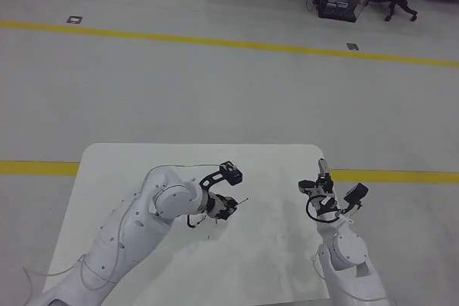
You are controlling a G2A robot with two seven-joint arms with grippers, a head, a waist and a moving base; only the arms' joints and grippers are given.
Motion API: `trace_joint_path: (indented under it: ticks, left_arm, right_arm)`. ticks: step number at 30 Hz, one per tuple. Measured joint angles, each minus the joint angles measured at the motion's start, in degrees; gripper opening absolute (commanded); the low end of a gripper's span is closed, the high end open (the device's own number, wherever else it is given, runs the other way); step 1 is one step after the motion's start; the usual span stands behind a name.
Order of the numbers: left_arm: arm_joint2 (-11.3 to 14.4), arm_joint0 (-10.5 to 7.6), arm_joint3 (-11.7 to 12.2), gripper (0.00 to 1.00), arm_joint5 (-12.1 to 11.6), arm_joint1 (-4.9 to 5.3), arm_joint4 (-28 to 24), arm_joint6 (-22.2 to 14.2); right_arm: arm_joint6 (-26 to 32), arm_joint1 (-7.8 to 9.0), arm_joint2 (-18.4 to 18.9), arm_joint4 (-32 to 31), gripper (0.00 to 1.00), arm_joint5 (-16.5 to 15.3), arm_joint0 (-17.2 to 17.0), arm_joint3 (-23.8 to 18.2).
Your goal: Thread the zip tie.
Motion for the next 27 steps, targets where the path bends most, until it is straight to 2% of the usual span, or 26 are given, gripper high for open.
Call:
trace_joint_path:
  ticks: [3,9,11,15,24,27]
  left_arm:
    - [-1.9,-0.21,0.99,0.0,-1.78,0.53,-5.2,1.09]
    - [-3.47,-0.84,0.05,0.0,-1.79,2.13,-10.64,0.49]
    - [-3.61,-1.0,-0.2,0.0,-1.79,2.64,-11.42,0.29]
    - [-3.15,-1.28,-0.49,0.0,-1.79,3.5,-13.6,-0.14]
    - [-2.96,-1.01,-0.44,0.0,-1.68,3.56,-13.78,0.59]
    - [-2.43,-1.17,-0.49,0.0,-1.78,3.84,-15.03,1.15]
  right_arm:
    - [7.51,0.36,-0.29,-4.8,1.0,-6.45,0.9,1.91]
    - [20.51,1.07,-1.27,-14.06,1.0,-15.67,3.48,7.18]
    - [24.36,1.26,-2.06,-16.85,1.0,-18.21,4.35,7.77]
    - [35.93,1.79,-4.43,-22.33,1.0,-17.98,5.7,6.95]
    - [36.05,1.82,-4.54,-22.66,1.0,-17.99,5.93,6.57]
    - [37.23,2.1,-5.4,-27.94,1.0,-17.99,7.17,3.68]
